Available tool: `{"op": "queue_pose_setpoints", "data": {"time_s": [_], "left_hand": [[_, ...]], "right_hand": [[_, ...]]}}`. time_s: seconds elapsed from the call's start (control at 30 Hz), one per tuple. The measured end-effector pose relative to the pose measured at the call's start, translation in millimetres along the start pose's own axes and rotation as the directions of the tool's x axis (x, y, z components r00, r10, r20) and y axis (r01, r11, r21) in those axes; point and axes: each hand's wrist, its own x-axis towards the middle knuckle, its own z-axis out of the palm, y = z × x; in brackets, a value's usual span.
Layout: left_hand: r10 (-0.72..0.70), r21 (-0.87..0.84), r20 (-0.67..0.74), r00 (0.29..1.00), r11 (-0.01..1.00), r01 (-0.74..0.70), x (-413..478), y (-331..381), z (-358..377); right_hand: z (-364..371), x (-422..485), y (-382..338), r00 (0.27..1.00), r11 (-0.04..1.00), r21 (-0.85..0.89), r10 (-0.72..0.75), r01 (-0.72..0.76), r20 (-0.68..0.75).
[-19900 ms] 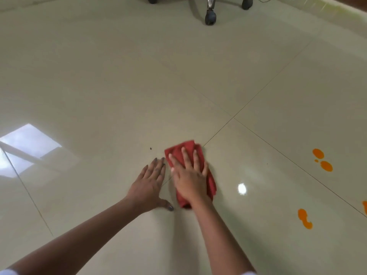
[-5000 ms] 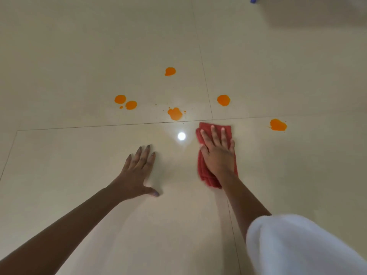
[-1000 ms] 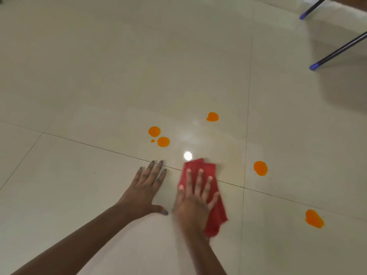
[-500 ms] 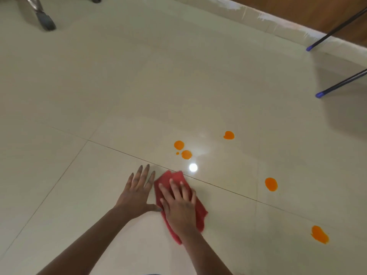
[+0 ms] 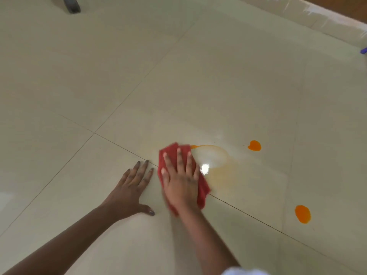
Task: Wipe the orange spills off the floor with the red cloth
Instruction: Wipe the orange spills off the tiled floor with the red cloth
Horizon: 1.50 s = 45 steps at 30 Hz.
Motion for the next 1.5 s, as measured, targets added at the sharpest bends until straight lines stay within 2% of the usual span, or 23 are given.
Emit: {"op": "queue_pose_setpoints", "data": {"time_s": [0.03,0.07,0.13,0.2,0.27,0.37,0.43,0.5,0.53,0.6,0.7,0.77,0.87,0.93,0.97,1.07,1.1,1.17,1.23,1.3,1.33,1.4,1.5], "left_hand": [[0.004,-0.007,-0.007,1.0,1.0,-0.004,0,0,0],[0.004,-0.013,-0.012,1.0,1.0,-0.004,0,-1,2],[0.009,-0.023,-0.02,1.0,1.0,-0.009,-1,-2,1],[0.005,-0.023,-0.012,1.0,1.0,-0.006,0,0,-1],[-0.002,-0.037,-0.007,1.0,0.999,0.001,1,2,-2],[-0.002,-0.04,-0.004,1.0,0.999,0.002,2,2,-1],[-0.001,-0.035,0.006,1.0,0.999,0.001,2,0,0],[0.003,-0.04,0.002,1.0,0.999,-0.002,3,-2,1],[0.005,-0.048,-0.003,1.0,0.999,-0.005,3,-2,1],[0.001,-0.061,0.005,1.0,0.998,-0.001,1,-1,0],[-0.005,-0.046,0.035,0.999,0.999,0.007,1,2,-4],[0.002,-0.048,0.053,0.999,0.999,0.0,2,3,-8],[0.028,-0.137,0.057,0.998,0.99,-0.02,-1,-6,-15],[-0.01,-0.136,0.002,1.0,0.991,0.01,-6,-23,-20],[-0.054,-0.116,-0.027,0.998,0.992,0.051,-13,-34,-23],[-0.228,-0.103,-0.054,0.972,0.97,0.222,-29,-65,-28],[-0.256,-0.108,-0.043,0.966,0.962,0.25,-30,-69,-28],[-0.267,-0.103,-0.01,0.964,0.959,0.264,-28,-72,-27],[-0.259,-0.094,0.009,0.966,0.961,0.259,-26,-74,-24],[-0.259,-0.102,0.0,0.966,0.961,0.257,-23,-79,-18],[-0.256,-0.105,-0.004,0.967,0.961,0.254,-22,-82,-16],[-0.253,-0.121,-0.027,0.967,0.961,0.248,-22,-85,-13],[-0.241,-0.151,-0.045,0.969,0.961,0.232,-23,-83,-9]], "right_hand": [[-6,28,13,0.999,0.999,-0.038,-0.023,0.024,0.037],[-10,50,31,0.999,0.997,-0.07,0.025,-0.021,0.049],[-20,67,77,0.967,0.965,-0.093,0.251,-0.247,0.033],[-28,44,103,0.894,0.894,-0.014,0.446,-0.447,-0.039],[-23,-5,80,0.849,0.857,0.01,0.512,-0.515,-0.133],[-1,-42,7,0.948,0.948,0.04,0.318,-0.317,-0.033],[1,-7,-13,0.995,0.996,0.001,0.093,-0.093,-0.028],[-9,51,3,0.999,0.999,-0.049,-0.014,0.017,0.051],[-14,76,19,0.998,0.997,-0.072,0.027,-0.023,0.061],[-23,95,55,0.971,0.972,-0.055,0.231,-0.227,0.057],[-21,56,62,0.882,0.885,-0.002,0.464,-0.466,-0.083],[-11,15,20,0.901,0.905,0.007,0.425,-0.426,-0.092],[0,11,-27,0.993,0.993,-0.017,0.115,-0.115,0.01],[-7,49,-21,0.993,0.998,-0.056,-0.023,0.03,0.114],[-9,64,-13,0.994,0.997,-0.072,-0.001,0.009,0.113],[-12,62,6,0.969,0.97,-0.036,0.242,-0.24,0.051],[-9,49,2,0.964,0.964,-0.031,0.263,-0.263,0.023],[0,19,-29,0.993,0.991,-0.049,0.121,-0.121,-0.006],[12,16,-63,0.994,0.995,-0.035,-0.095,0.098,0.056],[16,58,-85,0.962,0.965,-0.032,-0.258,0.262,0.09],[15,86,-88,0.951,0.956,-0.029,-0.286,0.291,0.116],[10,137,-77,0.969,0.976,-0.054,-0.201,0.211,0.143],[-6,161,-30,0.989,0.993,-0.017,0.118,-0.117,0.093]]}}
